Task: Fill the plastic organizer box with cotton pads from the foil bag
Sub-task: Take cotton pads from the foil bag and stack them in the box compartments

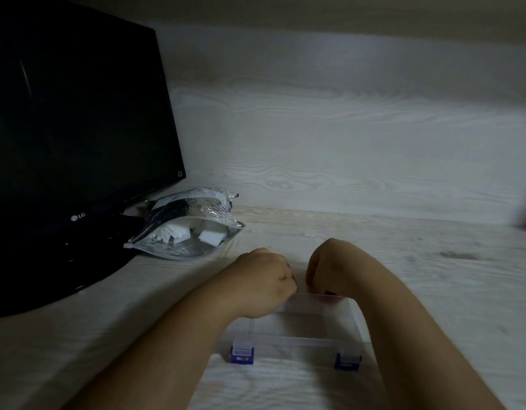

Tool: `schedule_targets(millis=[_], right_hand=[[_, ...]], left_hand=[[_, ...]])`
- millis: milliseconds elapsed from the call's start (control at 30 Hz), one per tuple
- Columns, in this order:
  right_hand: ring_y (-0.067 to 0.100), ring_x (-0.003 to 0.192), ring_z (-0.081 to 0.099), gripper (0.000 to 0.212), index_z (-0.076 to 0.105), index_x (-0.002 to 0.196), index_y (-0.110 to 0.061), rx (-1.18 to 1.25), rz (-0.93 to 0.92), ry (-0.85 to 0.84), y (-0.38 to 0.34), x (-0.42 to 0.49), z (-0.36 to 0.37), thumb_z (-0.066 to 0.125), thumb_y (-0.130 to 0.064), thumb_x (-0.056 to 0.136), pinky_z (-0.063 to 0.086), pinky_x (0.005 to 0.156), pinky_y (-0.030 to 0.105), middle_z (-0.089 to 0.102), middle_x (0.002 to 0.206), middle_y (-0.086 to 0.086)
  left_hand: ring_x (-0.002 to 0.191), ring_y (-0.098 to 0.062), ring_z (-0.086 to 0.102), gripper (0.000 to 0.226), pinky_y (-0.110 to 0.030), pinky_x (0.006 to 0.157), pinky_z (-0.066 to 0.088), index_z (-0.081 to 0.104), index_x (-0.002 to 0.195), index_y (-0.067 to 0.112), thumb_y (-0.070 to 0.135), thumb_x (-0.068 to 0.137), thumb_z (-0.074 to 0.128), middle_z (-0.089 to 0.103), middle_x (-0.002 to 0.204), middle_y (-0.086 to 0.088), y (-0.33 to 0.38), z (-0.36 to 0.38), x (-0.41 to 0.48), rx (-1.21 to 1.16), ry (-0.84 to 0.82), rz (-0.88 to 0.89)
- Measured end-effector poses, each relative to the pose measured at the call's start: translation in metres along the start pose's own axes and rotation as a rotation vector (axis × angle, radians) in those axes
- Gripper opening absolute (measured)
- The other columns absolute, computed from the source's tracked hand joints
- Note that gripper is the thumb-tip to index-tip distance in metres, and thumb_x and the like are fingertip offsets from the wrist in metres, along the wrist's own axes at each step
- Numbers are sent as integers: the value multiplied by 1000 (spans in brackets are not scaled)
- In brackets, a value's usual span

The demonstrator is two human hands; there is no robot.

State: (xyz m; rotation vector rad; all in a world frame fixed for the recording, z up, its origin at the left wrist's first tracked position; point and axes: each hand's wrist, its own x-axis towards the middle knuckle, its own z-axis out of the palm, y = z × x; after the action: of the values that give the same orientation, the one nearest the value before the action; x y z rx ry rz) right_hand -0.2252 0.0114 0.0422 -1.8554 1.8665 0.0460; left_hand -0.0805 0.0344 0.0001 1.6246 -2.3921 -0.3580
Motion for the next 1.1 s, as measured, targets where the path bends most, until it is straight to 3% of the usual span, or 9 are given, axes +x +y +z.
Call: schedule_targets(millis=[100,233,333,433,633,800,867,967,1100], right_hand=[[19,100,67,23,75,105,-12,-28,46,28,-1,3,1,62,-22,88,52,96,33,72,107,6],[24,83,68,12,63,71,-9,-142,12,87,1,12,5,64,-17,79,56,83,32,64,74,8],[25,88,69,9,66,80,-9,-125,8,104,0,10,4,68,-18,78,57,84,35,67,82,9],[24,89,68,27,72,98,-14,-82,-28,166,3,9,1,76,-21,73,58,85,37,70,96,8],[20,83,68,15,76,88,-16,25,-159,275,2,-1,-4,67,-16,76,59,79,35,72,87,4],[13,75,66,15,77,80,-19,120,-273,320,1,-10,0,64,-11,79,58,70,29,73,80,0],[11,74,65,16,77,80,-20,125,-296,328,0,-12,0,64,-11,80,56,68,27,72,79,-2],[9,71,64,15,76,80,-22,136,-313,336,0,-11,1,64,-12,81,55,65,25,72,78,-4],[8,68,64,14,76,79,-23,147,-329,340,0,-10,3,65,-14,81,55,63,25,71,75,-5]], left_hand=[[105,-16,46,52,-37,95,43,73,99,21,45,80,31,63,104,8,0,0,-1,16,-20,13],[106,-17,46,43,-37,96,42,72,103,19,41,88,37,64,105,6,3,-2,-2,54,-14,19],[102,-17,50,40,-37,91,45,72,97,17,41,88,42,65,98,4,3,-2,-2,35,21,27],[84,-12,60,22,-33,78,51,73,89,20,33,87,56,67,86,5,2,-6,-6,-120,100,25],[83,-5,62,27,-22,77,50,75,95,26,9,85,57,68,93,12,-10,-24,-14,-304,387,-103],[101,-22,64,28,-28,88,51,75,95,19,7,82,53,71,105,-1,-38,-31,-18,-179,533,-451],[108,-30,61,27,-33,91,50,74,99,13,7,82,54,67,114,-9,-49,-32,-19,-91,506,-524],[124,-32,51,40,-33,102,41,61,126,12,11,87,52,52,136,-14,-61,-31,-17,-88,420,-628],[128,-29,48,45,-30,104,38,53,134,14,10,89,51,49,142,-12,-70,-29,-13,-210,379,-650]])
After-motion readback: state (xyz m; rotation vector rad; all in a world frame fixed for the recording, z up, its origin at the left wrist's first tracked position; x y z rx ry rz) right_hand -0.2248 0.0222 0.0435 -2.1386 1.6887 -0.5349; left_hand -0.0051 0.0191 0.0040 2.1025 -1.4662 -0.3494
